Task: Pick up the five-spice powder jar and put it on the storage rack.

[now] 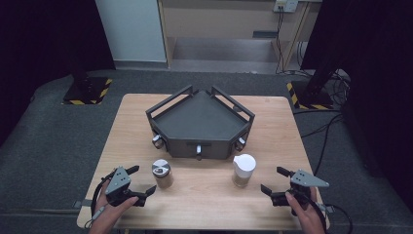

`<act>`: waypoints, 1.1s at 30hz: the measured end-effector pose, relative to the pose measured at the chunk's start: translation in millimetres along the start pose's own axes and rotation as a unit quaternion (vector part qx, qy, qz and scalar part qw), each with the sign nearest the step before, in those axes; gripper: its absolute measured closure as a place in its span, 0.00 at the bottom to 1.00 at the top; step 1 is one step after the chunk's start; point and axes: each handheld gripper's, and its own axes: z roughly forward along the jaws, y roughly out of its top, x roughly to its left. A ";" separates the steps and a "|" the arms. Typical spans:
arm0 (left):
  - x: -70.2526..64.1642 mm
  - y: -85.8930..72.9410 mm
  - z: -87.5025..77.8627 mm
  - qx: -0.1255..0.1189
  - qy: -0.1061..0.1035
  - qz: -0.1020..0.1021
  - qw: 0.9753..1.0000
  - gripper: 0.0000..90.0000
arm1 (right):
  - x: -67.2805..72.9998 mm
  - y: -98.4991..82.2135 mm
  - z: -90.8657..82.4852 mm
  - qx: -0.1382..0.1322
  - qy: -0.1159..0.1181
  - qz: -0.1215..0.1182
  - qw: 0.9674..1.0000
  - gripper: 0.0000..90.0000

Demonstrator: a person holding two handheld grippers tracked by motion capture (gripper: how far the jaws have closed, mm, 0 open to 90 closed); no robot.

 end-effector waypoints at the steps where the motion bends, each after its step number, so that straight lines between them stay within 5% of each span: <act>1: -0.8 0.0 0.3 0.001 0.001 0.003 1.000 0.02 | -0.1 -0.1 0.1 0.001 0.000 -0.001 1.000 0.03; 25: -6.4 4.9 1.4 -0.002 0.003 0.028 1.000 0.02 | 2.0 -2.0 -0.8 0.015 -0.018 -0.004 1.000 0.02; 33: -5.5 8.9 12.9 0.007 -0.013 0.032 0.999 0.02 | 5.4 0.0 1.4 0.024 -0.019 -0.010 0.999 0.02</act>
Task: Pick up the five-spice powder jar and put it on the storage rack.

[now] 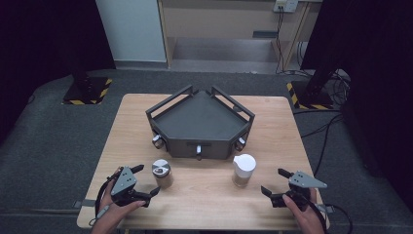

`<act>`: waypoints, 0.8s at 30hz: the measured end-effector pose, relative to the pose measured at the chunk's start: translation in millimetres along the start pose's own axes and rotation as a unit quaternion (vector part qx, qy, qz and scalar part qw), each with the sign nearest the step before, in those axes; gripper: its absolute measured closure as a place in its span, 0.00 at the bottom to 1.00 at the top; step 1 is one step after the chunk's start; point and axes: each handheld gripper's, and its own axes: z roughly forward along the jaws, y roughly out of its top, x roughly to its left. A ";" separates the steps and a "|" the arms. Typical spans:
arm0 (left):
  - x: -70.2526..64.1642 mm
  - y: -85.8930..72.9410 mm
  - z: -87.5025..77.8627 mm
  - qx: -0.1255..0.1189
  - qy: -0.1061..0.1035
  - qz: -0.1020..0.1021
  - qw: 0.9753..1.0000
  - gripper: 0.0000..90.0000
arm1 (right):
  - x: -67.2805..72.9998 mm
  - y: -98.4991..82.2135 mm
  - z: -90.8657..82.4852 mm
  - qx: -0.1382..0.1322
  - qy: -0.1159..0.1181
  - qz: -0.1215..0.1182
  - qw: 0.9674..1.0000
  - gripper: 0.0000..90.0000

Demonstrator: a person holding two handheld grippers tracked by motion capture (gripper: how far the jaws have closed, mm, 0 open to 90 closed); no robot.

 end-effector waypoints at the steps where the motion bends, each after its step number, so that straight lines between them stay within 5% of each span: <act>1: 0.2 0.7 2.5 0.003 -0.001 0.000 1.000 0.02 | 0.3 0.2 0.2 0.001 0.000 0.000 1.000 0.02; 15: 10.6 16.3 25.3 0.028 -0.011 0.003 1.000 0.03 | 0.8 0.7 0.7 0.013 -0.002 -0.004 1.000 0.02; 24: 2.9 12.9 38.9 0.036 -0.007 0.008 0.999 0.02 | 1.3 1.3 -0.2 0.014 -0.003 -0.007 1.000 0.02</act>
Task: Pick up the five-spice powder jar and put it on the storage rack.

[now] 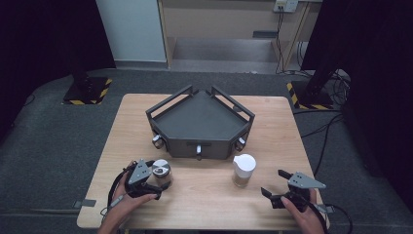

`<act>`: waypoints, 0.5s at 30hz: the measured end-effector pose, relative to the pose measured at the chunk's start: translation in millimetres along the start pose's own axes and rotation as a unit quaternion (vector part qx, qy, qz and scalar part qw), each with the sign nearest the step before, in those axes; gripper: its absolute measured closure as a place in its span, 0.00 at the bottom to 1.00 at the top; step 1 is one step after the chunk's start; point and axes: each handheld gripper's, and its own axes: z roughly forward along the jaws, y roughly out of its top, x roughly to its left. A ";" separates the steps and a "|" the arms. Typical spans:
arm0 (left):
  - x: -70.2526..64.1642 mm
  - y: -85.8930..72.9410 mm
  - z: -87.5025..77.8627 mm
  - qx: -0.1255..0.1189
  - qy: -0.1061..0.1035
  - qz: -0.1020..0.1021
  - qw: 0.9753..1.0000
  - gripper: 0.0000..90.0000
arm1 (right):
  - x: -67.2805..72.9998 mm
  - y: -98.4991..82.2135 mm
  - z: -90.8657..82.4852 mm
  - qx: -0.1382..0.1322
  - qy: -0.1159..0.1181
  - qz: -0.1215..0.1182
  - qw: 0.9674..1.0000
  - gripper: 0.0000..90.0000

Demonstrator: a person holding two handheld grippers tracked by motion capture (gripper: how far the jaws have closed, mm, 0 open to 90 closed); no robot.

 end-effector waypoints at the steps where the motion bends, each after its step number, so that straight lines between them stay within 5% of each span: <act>1: -3.5 -2.5 0.0 -0.001 0.003 0.003 1.000 0.02 | 0.1 0.0 -0.2 0.000 0.001 0.001 1.000 0.02; 15: 1.8 -2.2 9.3 0.002 -0.001 0.005 1.000 0.13 | 0.6 0.3 -0.8 0.003 -0.001 -0.001 1.000 0.02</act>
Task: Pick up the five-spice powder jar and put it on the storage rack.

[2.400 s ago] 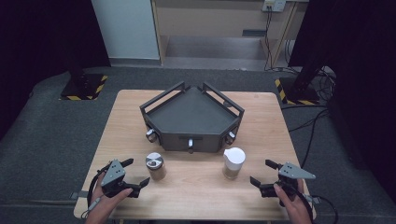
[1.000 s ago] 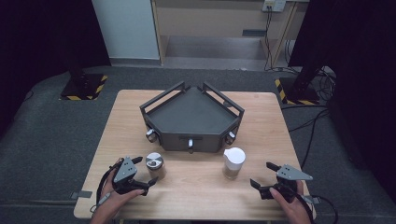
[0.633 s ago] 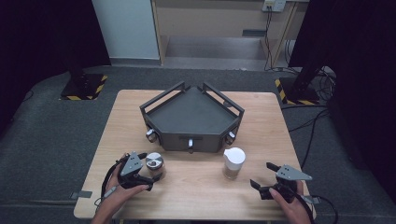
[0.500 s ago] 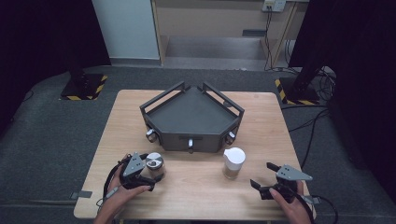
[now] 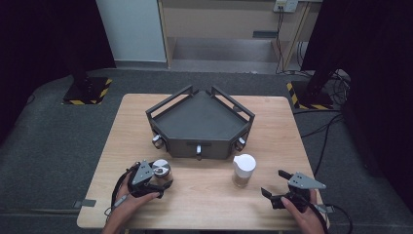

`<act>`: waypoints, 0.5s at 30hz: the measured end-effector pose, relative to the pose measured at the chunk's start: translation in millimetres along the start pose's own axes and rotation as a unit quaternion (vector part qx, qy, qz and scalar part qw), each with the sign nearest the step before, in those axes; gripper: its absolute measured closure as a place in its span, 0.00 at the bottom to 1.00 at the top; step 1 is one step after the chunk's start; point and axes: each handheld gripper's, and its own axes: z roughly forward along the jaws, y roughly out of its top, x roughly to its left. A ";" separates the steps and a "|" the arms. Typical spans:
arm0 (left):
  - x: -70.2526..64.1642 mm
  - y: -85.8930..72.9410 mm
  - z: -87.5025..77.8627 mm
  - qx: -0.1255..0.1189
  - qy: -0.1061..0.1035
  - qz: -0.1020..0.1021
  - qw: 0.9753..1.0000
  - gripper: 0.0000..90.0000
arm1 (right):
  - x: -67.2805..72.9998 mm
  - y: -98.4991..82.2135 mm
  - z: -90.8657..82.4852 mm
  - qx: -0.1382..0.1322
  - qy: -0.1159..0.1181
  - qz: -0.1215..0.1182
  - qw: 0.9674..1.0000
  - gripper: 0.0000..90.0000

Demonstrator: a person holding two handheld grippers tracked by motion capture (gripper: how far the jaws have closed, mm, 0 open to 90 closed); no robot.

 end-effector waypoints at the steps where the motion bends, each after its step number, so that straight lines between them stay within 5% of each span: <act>1: 0.8 0.2 1.1 0.001 0.000 -0.002 1.000 0.14 | 0.0 -0.1 0.1 0.000 0.000 0.000 1.000 0.02; 9: 11.5 -2.3 3.2 0.005 -0.026 -0.006 1.000 0.32 | 0.4 0.0 -0.1 0.001 -0.001 -0.001 1.000 0.02; 15: 14.4 -3.2 1.6 0.000 -0.031 -0.016 0.999 0.34 | 1.2 0.4 0.5 0.004 0.000 -0.002 1.000 0.02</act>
